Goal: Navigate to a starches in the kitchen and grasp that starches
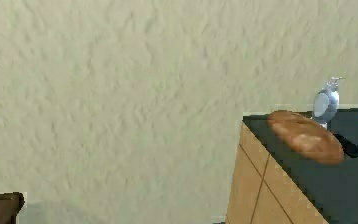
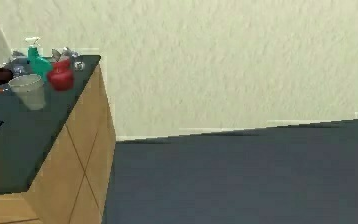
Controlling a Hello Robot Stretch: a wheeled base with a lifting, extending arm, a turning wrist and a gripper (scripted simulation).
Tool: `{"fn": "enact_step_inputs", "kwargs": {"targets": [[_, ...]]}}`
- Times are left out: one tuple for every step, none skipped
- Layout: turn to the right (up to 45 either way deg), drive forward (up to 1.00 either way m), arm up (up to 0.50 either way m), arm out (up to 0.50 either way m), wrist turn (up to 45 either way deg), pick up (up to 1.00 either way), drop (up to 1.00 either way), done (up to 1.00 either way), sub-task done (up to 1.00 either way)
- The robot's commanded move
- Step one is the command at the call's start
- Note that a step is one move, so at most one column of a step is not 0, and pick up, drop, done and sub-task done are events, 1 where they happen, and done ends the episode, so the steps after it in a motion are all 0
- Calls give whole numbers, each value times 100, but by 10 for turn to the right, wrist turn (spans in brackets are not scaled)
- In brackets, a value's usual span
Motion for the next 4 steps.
{"fn": "enact_step_inputs", "kwargs": {"targets": [[-450, 0, 0, 0, 0, 0, 0, 0, 0], [-90, 0, 0, 0, 0, 0, 0, 0, 0], [0, 0, 50, 0, 0, 0, 0, 0, 0], [0, 0, 38, 0, 0, 0, 0, 0, 0]]}}
